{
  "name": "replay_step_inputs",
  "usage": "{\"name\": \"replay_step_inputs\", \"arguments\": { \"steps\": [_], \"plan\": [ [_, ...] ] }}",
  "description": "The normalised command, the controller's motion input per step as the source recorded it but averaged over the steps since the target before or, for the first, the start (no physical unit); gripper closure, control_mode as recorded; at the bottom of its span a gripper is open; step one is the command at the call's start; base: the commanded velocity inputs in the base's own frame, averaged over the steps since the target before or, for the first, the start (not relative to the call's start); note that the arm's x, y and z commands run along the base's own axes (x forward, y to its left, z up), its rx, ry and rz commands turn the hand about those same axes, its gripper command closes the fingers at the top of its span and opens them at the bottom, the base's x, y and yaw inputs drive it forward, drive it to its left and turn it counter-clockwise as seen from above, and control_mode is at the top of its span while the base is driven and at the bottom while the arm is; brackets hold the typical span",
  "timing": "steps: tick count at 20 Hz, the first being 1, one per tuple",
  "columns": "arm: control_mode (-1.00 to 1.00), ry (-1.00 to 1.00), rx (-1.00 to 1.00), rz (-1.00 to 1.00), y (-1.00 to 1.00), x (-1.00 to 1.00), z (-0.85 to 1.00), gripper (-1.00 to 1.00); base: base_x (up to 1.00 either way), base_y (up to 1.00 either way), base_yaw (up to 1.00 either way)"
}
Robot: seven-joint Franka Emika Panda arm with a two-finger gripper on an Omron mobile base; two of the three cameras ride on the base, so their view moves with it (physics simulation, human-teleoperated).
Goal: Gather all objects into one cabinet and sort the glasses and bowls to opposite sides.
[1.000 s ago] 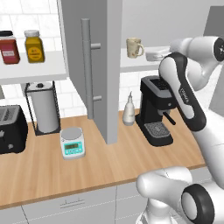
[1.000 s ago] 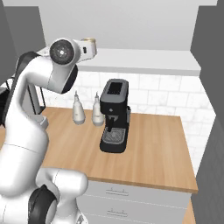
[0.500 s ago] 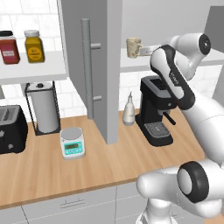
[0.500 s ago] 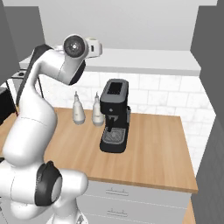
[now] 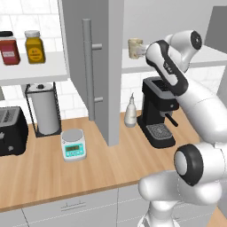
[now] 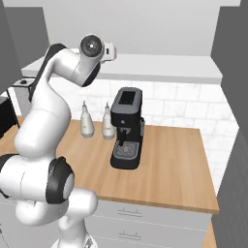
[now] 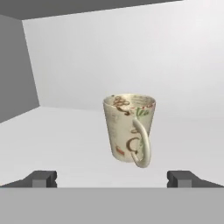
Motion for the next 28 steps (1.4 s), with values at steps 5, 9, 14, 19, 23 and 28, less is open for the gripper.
{"name": "replay_step_inputs", "arguments": {
  "steps": [5, 9, 14, 19, 23, 28],
  "plan": [
    [-1.0, 0.0, 0.0, 0.06, 0.0, 0.48, 0.0, -1.0, 0.0, 0.0, 0.0],
    [-1.0, 0.0, 0.0, 0.07, -0.06, 0.15, -0.02, -1.0, 0.0, 0.0, 0.0],
    [-1.0, 0.0, 0.0, 0.06, -0.04, 0.25, -0.04, -1.0, 0.0, 0.0, 0.0],
    [-1.0, 0.0, 0.0, 0.02, -0.02, 0.34, -0.04, -1.0, 0.0, 0.0, 0.0],
    [-1.0, 0.0, 0.0, 0.0, 0.0, 0.22, -0.03, -1.0, 0.0, 0.0, 0.0],
    [-1.0, 0.0, 0.0, 0.0, 0.0, 0.1, -0.02, -1.0, 0.0, 0.0, 0.0]
  ]
}}
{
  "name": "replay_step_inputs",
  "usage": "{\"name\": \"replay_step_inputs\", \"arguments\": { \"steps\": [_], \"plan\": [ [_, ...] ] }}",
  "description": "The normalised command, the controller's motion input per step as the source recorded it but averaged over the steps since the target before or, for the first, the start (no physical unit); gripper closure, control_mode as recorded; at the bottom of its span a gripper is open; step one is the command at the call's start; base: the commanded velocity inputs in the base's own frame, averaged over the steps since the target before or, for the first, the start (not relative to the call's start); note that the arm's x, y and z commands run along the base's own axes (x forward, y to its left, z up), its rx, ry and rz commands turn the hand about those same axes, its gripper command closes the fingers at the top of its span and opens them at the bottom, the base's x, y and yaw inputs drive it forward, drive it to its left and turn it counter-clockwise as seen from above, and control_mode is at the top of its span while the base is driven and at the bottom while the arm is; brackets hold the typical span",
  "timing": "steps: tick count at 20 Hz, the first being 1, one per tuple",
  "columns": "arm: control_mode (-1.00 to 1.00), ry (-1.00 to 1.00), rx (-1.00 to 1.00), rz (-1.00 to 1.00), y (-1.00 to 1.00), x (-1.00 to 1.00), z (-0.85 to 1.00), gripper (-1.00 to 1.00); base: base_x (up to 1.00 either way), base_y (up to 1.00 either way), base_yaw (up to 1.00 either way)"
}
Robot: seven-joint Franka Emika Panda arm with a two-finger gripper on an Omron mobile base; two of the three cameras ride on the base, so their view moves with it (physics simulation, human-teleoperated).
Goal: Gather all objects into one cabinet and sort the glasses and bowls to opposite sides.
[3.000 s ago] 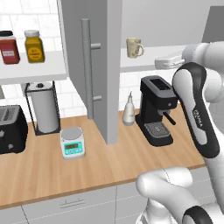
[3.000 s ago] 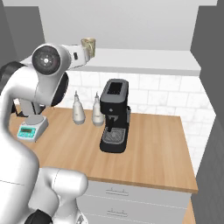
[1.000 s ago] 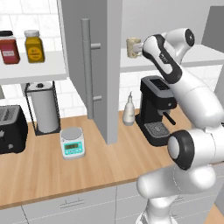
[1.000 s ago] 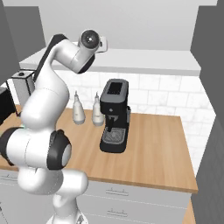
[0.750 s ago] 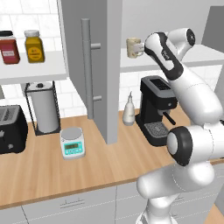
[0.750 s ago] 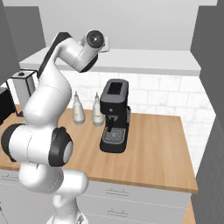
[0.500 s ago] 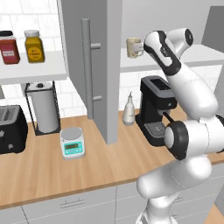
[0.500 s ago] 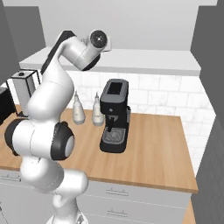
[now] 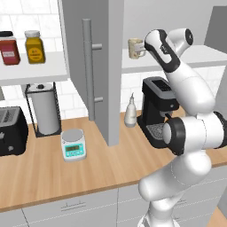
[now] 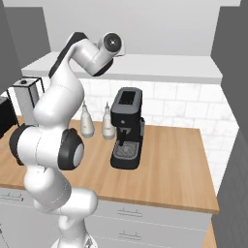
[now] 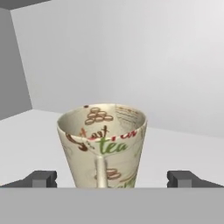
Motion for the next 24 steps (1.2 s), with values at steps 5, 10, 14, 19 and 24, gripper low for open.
{"name": "replay_step_inputs", "arguments": {
  "steps": [5, 10, 14, 19, 24],
  "plan": [
    [-1.0, 0.0, 0.0, 0.0, 0.01, 0.0, 0.0, 1.0, 0.0, 0.0, 0.0],
    [-1.0, 0.0, 0.0, 0.0, 0.0, 0.0, 0.0, 1.0, 0.0, 0.0, 0.0],
    [-1.0, -0.02, 0.0, 0.0, 0.01, -0.04, 0.0, 1.0, 0.0, 0.0, 0.0],
    [-1.0, -0.07, 0.0, 0.0, 0.0, -0.47, 0.01, 1.0, 0.0, 0.0, 0.0],
    [-1.0, -0.13, 0.0, 0.0, 0.0, -0.79, 0.08, 1.0, 0.0, 0.0, 0.0]
  ]
}}
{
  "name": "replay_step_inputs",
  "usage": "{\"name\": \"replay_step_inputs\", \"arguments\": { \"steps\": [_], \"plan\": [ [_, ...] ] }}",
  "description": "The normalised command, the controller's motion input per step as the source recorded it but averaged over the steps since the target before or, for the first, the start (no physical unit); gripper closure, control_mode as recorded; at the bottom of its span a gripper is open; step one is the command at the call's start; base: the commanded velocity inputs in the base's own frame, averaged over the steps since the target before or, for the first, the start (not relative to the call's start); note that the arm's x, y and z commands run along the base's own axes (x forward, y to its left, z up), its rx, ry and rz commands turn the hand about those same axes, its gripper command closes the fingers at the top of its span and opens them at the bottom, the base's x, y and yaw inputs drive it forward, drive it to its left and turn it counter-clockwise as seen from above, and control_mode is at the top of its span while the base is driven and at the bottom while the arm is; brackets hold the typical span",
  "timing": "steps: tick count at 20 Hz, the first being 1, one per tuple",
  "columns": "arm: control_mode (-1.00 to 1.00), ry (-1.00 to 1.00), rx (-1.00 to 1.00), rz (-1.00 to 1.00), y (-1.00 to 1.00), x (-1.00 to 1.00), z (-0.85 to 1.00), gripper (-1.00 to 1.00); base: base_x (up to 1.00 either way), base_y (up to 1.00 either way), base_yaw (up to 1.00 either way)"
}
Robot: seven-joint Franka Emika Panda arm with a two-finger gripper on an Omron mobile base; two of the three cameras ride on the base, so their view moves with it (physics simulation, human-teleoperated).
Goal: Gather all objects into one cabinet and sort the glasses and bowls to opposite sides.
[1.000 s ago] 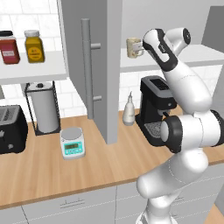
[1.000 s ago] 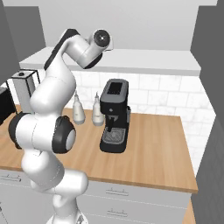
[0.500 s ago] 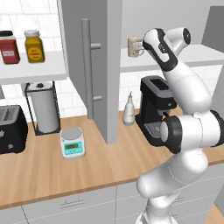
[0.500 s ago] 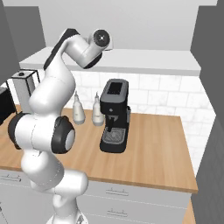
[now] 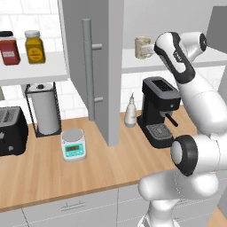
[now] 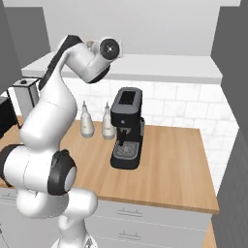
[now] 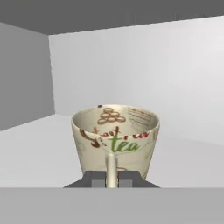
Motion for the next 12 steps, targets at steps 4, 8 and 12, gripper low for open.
{"name": "replay_step_inputs", "arguments": {
  "steps": [4, 8, 12],
  "plan": [
    [-1.0, -0.12, 0.0, 0.0, 0.0, -0.82, 0.12, 1.0, 0.0, 0.0, 0.0],
    [-1.0, -0.11, 0.0, 0.0, -0.03, -1.0, 0.07, 1.0, 0.0, 0.0, 0.0],
    [-1.0, -0.1, 0.0, 0.0, -0.25, -1.0, 0.01, 1.0, 0.0, 0.0, 0.0]
  ]
}}
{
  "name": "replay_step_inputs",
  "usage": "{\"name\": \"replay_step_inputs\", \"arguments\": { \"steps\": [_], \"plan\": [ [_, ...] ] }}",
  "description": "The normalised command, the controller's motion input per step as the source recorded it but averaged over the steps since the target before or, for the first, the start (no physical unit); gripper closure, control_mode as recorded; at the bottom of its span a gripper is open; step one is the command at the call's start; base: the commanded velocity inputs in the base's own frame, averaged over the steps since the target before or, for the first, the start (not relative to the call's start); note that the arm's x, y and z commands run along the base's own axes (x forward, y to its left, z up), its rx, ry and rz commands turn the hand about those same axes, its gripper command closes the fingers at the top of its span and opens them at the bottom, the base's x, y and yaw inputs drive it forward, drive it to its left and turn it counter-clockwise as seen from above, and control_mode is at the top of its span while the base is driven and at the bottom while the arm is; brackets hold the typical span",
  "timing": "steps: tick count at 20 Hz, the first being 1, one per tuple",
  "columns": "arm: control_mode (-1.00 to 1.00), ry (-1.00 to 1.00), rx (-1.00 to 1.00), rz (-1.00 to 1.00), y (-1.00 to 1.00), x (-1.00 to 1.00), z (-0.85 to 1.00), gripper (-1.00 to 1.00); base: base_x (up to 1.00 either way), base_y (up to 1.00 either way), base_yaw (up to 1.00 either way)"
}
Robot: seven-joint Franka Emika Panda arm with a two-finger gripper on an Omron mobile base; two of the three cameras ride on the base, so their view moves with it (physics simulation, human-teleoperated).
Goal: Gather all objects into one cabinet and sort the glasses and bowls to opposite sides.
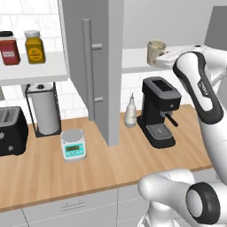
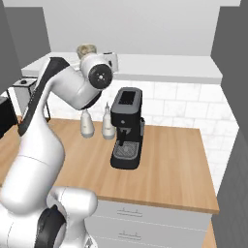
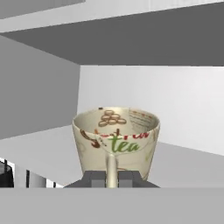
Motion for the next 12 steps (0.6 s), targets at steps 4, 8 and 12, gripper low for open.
{"name": "replay_step_inputs", "arguments": {
  "steps": [4, 8, 12],
  "plan": [
    [-1.0, 0.0, 0.0, -0.01, -0.11, -1.0, 0.18, 1.0, 0.0, 0.0, 0.0],
    [-1.0, 0.03, -0.01, 0.0, 0.0, -1.0, 0.19, 1.0, 0.0, 0.0, 0.0],
    [-1.0, 0.2, 0.0, -0.07, 0.0, -0.94, 0.08, 1.0, 0.0, 0.0, 0.0]
  ]
}}
